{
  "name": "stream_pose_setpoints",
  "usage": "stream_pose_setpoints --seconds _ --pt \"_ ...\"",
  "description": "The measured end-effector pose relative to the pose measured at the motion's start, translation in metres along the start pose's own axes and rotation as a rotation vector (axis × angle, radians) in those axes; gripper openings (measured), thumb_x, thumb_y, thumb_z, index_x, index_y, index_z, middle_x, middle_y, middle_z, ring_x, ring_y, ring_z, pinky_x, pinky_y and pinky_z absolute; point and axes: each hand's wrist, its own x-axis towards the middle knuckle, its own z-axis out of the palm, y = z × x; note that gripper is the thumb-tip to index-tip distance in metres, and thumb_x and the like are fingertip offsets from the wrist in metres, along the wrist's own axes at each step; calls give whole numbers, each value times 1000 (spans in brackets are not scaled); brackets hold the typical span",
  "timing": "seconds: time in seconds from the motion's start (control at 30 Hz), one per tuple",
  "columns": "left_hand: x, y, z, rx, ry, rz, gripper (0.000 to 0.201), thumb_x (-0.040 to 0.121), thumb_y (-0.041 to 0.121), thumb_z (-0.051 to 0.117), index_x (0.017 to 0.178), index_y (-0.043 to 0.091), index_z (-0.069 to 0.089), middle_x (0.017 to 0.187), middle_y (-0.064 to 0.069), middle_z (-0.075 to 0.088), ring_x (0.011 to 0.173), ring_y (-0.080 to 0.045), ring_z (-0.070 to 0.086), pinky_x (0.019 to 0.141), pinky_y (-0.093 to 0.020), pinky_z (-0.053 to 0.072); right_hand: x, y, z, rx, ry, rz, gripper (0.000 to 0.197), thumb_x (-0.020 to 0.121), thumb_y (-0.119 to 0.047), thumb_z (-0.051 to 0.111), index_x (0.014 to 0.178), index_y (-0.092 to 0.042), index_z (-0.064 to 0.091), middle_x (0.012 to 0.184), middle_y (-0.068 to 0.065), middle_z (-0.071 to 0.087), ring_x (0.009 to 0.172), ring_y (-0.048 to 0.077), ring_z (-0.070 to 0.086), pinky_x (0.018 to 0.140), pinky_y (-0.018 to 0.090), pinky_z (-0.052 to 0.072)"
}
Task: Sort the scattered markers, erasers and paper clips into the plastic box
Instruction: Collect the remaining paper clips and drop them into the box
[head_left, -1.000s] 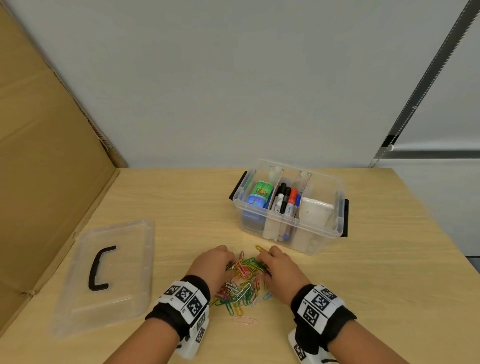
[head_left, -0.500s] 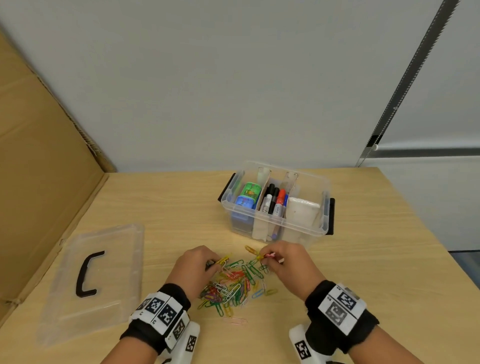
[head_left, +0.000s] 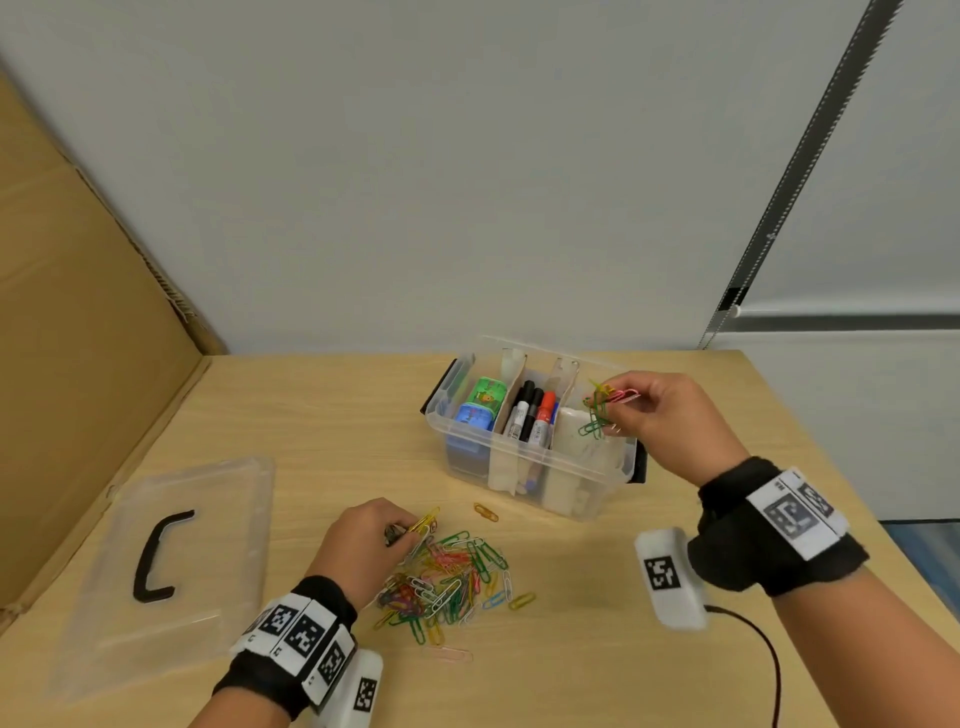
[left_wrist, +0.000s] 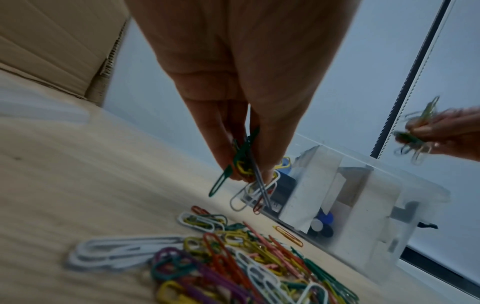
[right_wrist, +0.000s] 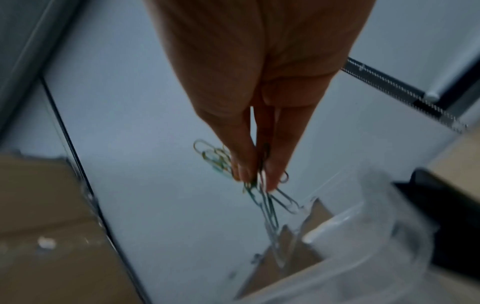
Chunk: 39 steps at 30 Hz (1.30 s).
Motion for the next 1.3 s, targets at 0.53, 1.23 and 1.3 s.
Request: stream_pose_setpoints --seconds 0.53,1.23,1.3 --pt "-18 7 -2 -66 20 37 11 83 23 71 93 26 72 89 16 66 81 4 58 74 -10 46 13 28 12 -615 -23 -140 23 96 -16 47 109 -18 65 108 -2 66 89 11 58 74 19 45" --pt "99 227 46 534 -376 202 15 92 7 51 82 5 61 88 -14 64 88 -29 64 73 -33 46 -23 104 20 -524 199 -269 55 94 -42 23 141 -21 44 150 -8 37 132 9 40 107 26 35" --pt "109 229 50 565 -458 183 15 92 9 52 95 1 64 96 -16 65 90 -30 64 74 -34 47 -23 105 20 -535 200 -274 54 95 -42 23 141 -21 44 150 -8 37 132 9 41 107 28 38"
